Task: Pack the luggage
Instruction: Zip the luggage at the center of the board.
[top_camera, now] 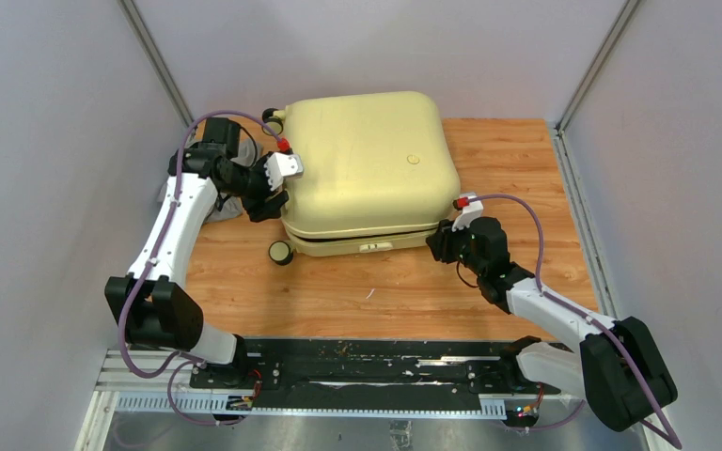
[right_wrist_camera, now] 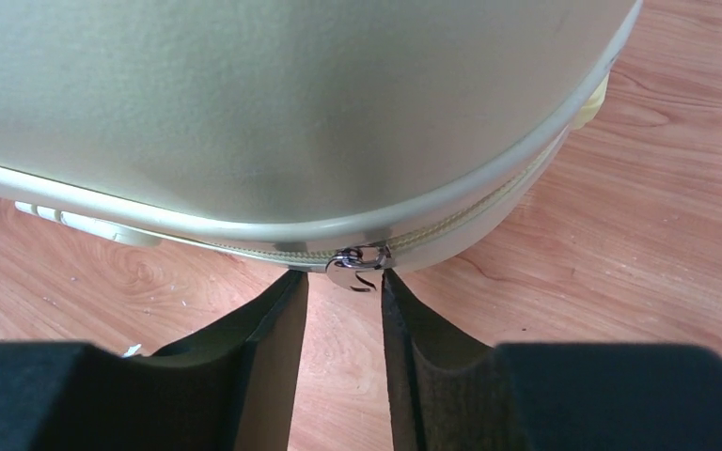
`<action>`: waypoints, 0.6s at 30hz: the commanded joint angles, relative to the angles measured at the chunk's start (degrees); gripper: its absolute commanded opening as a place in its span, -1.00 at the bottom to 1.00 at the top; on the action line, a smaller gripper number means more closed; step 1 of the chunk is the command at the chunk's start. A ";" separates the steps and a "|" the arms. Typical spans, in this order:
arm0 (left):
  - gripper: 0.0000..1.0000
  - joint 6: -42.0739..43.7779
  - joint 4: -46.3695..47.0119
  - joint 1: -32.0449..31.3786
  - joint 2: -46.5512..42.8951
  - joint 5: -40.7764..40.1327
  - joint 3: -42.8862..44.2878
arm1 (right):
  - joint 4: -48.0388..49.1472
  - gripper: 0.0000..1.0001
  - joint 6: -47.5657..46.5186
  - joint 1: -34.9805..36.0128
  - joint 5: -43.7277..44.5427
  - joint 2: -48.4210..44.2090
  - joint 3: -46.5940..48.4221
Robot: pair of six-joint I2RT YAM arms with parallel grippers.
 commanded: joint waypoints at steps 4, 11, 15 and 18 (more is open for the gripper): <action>-1.00 -0.18 2.44 -0.50 -4.39 3.74 0.55 | 3.57 -0.13 -1.81 -1.68 1.86 0.72 3.45; -1.00 0.28 2.41 -0.50 -5.04 3.50 -0.23 | 3.50 -0.40 -3.88 -3.01 -0.91 0.32 5.16; -1.00 0.26 2.40 -0.50 -4.87 3.58 -0.36 | 2.82 -0.91 -5.32 -3.10 -2.18 -0.81 5.54; -1.00 0.26 2.40 -0.50 -4.91 3.67 -0.42 | 2.15 -1.00 -5.88 -3.23 -1.66 -1.42 5.54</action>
